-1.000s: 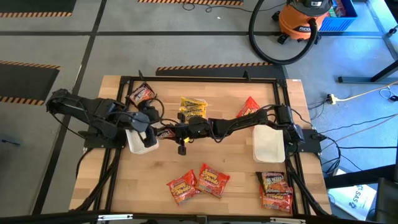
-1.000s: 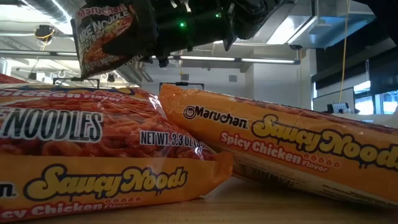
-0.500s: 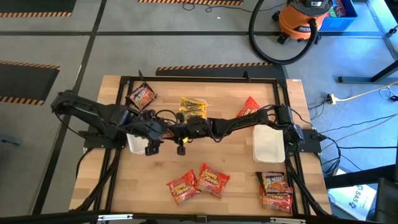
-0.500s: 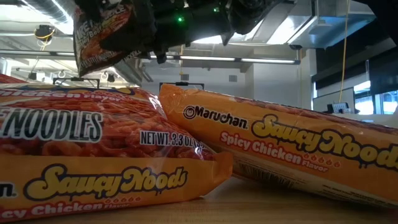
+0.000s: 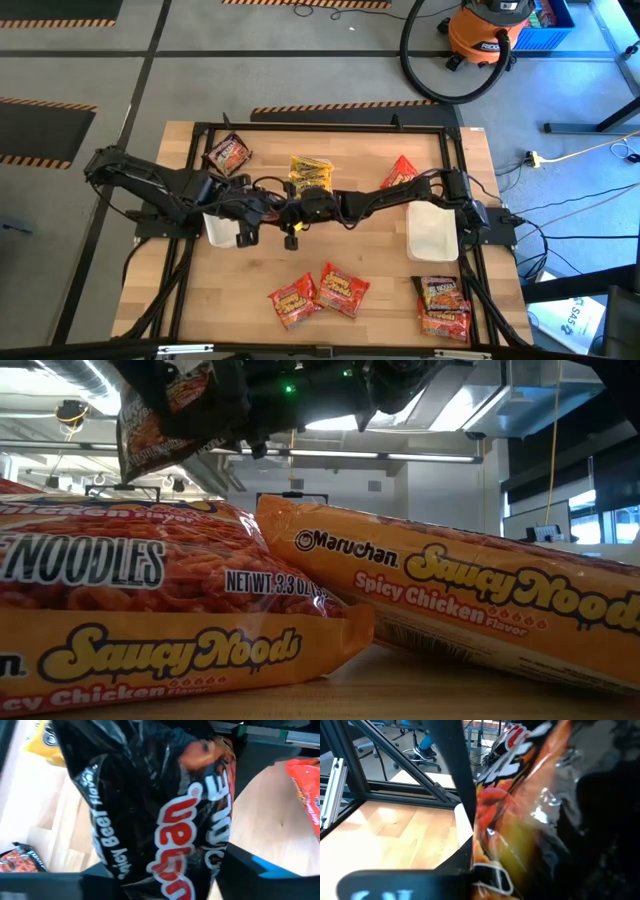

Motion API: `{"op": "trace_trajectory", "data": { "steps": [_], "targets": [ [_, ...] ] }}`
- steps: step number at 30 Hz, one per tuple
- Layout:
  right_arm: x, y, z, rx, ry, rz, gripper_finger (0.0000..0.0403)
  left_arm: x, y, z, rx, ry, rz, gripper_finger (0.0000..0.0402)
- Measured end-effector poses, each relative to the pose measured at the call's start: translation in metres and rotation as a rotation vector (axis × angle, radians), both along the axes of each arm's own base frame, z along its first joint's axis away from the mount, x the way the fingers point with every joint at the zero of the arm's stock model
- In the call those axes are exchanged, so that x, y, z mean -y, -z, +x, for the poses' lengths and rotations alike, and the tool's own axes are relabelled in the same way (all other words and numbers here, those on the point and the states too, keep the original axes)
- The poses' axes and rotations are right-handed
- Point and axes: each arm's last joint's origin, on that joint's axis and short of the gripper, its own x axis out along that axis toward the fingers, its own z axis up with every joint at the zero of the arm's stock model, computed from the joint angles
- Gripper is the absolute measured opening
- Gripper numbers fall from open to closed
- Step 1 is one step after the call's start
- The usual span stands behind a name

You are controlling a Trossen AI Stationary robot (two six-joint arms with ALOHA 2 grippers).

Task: Sort Maruchan noodles
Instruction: Put the bottom left black noodle pack into the left white bin

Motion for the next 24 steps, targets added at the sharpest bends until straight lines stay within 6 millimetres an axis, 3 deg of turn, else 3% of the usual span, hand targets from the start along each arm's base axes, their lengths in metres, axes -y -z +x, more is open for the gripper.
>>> {"op": "trace_trajectory", "data": {
  "steps": [5,8,14,18,24],
  "targets": [
    [-0.002,0.000,0.000,-0.001,0.002,0.025,0.0076,0.000,0.000,0.000,-0.010,0.027,-0.001,0.0132],
    [-0.003,0.000,0.000,-0.003,-0.007,0.031,0.0099,0.000,0.000,0.000,-0.011,0.030,0.002,0.0106],
    [-0.004,-0.004,-0.003,-0.034,-0.048,0.040,0.0197,0.000,0.001,-0.003,-0.035,0.029,0.007,0.0095],
    [-0.002,-0.021,-0.016,-0.126,-0.045,0.019,0.0258,-0.003,-0.011,-0.014,-0.102,-0.006,0.016,0.0094],
    [0.000,-0.036,-0.039,-0.308,-0.007,-0.022,0.0306,-0.009,-0.022,-0.034,-0.250,-0.137,0.022,0.0093]
  ]
}}
